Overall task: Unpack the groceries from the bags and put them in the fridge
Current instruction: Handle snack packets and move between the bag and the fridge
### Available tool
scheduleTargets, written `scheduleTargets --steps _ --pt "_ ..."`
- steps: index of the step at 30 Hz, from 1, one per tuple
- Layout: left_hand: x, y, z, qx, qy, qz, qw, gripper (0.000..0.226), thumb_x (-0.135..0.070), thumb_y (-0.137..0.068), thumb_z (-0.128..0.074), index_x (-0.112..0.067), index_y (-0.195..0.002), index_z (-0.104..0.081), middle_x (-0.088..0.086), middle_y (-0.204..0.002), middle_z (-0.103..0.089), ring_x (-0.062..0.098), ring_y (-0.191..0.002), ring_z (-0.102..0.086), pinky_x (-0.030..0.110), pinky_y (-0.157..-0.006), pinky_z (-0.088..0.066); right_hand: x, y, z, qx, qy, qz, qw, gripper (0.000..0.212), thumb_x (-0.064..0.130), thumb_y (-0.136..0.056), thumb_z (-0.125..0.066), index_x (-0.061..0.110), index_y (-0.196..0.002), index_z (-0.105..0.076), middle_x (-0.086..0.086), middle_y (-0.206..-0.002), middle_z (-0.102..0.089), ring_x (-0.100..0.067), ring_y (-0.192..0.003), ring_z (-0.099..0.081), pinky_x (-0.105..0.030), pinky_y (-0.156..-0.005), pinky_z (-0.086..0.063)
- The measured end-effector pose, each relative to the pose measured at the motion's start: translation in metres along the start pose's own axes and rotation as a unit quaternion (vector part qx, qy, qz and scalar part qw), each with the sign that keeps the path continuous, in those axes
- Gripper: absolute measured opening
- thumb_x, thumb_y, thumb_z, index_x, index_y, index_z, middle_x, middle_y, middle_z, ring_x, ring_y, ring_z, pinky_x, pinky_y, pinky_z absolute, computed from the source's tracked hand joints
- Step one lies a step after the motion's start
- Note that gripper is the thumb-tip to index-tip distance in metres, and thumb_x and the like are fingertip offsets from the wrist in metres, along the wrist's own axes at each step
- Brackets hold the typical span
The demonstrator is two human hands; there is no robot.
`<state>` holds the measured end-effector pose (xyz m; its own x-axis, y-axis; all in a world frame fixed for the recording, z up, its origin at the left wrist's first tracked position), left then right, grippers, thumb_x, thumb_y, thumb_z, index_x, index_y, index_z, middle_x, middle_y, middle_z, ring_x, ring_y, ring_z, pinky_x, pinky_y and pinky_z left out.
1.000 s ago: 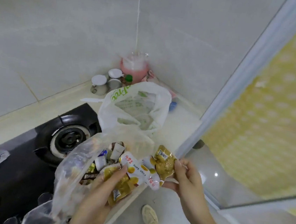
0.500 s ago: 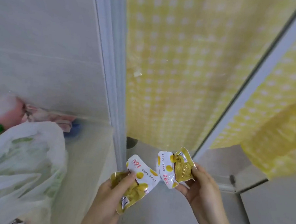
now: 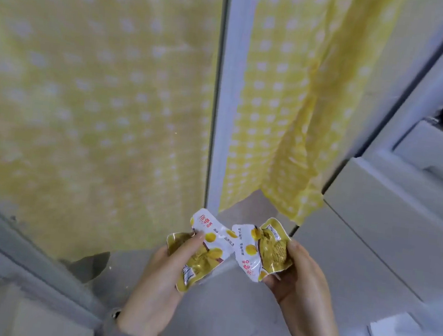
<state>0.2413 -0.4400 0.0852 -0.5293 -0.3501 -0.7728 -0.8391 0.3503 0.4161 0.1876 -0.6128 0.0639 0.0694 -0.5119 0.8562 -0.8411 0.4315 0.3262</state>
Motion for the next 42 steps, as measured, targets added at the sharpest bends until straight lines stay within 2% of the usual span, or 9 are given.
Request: scheduleTargets --steps 3,8,11,13,20,25,29,36,42 --pt "-0.001 -0.035 -0.030 0.044 -0.035 0.029 0.998 0.036 -0.025 -0.075 -0.065 -0.001 -0.101 -0.068 0.014 -0.102 -0.073 0.020 -0.086 -0.072 0.028 -0.072 -0.057 0.022 -0.019 0.024 -0.051 -0.007 0.028 0.998 0.027 0.020 -0.098 -0.045 0.006 -0.102 -0.068 -0.009 -0.086 -0.072 -0.015 -0.066 -0.063 -0.026 -0.058 -0.055" --pt "-0.008 -0.099 -0.084 0.108 -0.077 0.058 0.989 0.030 -0.026 -0.074 -0.066 -0.005 -0.096 -0.070 0.011 -0.098 -0.074 0.018 -0.080 -0.072 0.024 -0.065 -0.057 0.059 -0.060 0.052 -0.136 -0.018 0.084 0.987 0.016 0.011 -0.095 -0.050 0.007 -0.103 -0.064 -0.009 -0.083 -0.070 -0.019 -0.072 -0.064 -0.035 -0.069 -0.056" --pt "-0.020 -0.139 -0.123 0.154 -0.103 0.057 0.981 0.018 -0.028 -0.072 -0.068 -0.015 -0.083 -0.074 0.007 -0.092 -0.074 0.017 -0.080 -0.071 0.031 -0.078 -0.056 0.087 -0.091 0.058 -0.165 -0.024 0.127 0.978 0.015 0.010 -0.095 -0.050 0.007 -0.100 -0.064 -0.009 -0.082 -0.069 -0.019 -0.069 -0.062 -0.032 -0.064 -0.055" --pt "-0.028 -0.168 -0.151 0.184 -0.120 0.063 0.973 0.020 -0.029 -0.073 -0.068 -0.016 -0.086 -0.076 0.006 -0.097 -0.075 0.018 -0.087 -0.071 0.035 -0.087 -0.053 0.106 -0.112 0.062 -0.195 -0.037 0.157 0.967 0.015 0.009 -0.096 -0.050 0.008 -0.100 -0.065 -0.007 -0.079 -0.069 -0.016 -0.064 -0.061 -0.026 -0.057 -0.054" --pt "-0.036 -0.251 -0.244 0.259 -0.177 0.098 0.944 0.017 -0.027 -0.078 -0.066 -0.013 -0.082 -0.076 0.013 -0.098 -0.074 0.027 -0.087 -0.064 0.038 -0.078 -0.046 0.167 -0.168 0.093 -0.284 -0.066 0.227 0.929 0.013 0.007 -0.096 -0.050 0.009 -0.100 -0.062 -0.003 -0.075 -0.069 -0.014 -0.063 -0.064 -0.024 -0.055 -0.054" --pt "-0.009 -0.290 -0.302 0.286 -0.201 0.145 0.926 0.020 -0.028 -0.070 -0.069 -0.015 -0.084 -0.074 0.009 -0.091 -0.075 0.018 -0.073 -0.069 0.037 -0.080 -0.046 0.194 -0.190 0.140 -0.349 -0.088 0.249 0.899 0.018 0.008 -0.096 -0.051 0.003 -0.110 -0.061 -0.008 -0.082 -0.067 -0.015 -0.065 -0.063 -0.025 -0.056 -0.054" --pt "0.027 -0.316 -0.353 0.296 -0.220 0.181 0.912 0.016 -0.019 -0.080 -0.068 -0.010 -0.092 -0.070 0.009 -0.088 -0.075 0.016 -0.067 -0.071 0.035 -0.077 -0.052 0.212 -0.204 0.183 -0.382 -0.105 0.249 0.884 0.021 0.007 -0.096 -0.050 -0.001 -0.113 -0.059 -0.011 -0.083 -0.067 -0.015 -0.063 -0.063 -0.024 -0.054 -0.053" --pt "0.083 -0.344 -0.460 0.324 -0.201 0.215 0.899 0.017 -0.016 -0.084 -0.064 -0.006 -0.096 -0.070 0.011 -0.093 -0.075 0.015 -0.070 -0.071 0.036 -0.078 -0.051 0.265 -0.225 0.273 -0.430 -0.103 0.266 0.857 0.016 0.008 -0.094 -0.053 0.007 -0.108 -0.062 -0.013 -0.089 -0.068 -0.017 -0.068 -0.064 -0.030 -0.061 -0.053" --pt "0.111 -0.357 -0.525 0.347 -0.201 0.222 0.889 0.020 -0.016 -0.084 -0.063 -0.004 -0.098 -0.069 0.012 -0.093 -0.075 0.017 -0.074 -0.072 0.034 -0.076 -0.052 0.307 -0.244 0.324 -0.429 -0.097 0.269 0.857 0.020 0.009 -0.095 -0.053 0.007 -0.112 -0.063 -0.011 -0.089 -0.070 -0.017 -0.071 -0.065 -0.034 -0.068 -0.054"
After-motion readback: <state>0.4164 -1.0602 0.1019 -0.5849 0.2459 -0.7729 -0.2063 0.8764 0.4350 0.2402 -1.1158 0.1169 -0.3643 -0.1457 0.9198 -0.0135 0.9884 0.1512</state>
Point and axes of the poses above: each hand's wrist, its own y-axis away from the middle knuckle, its own z-axis out of the back of the hand, x = y × z, the point moved 3 cm from there along -y, towards the middle knuckle
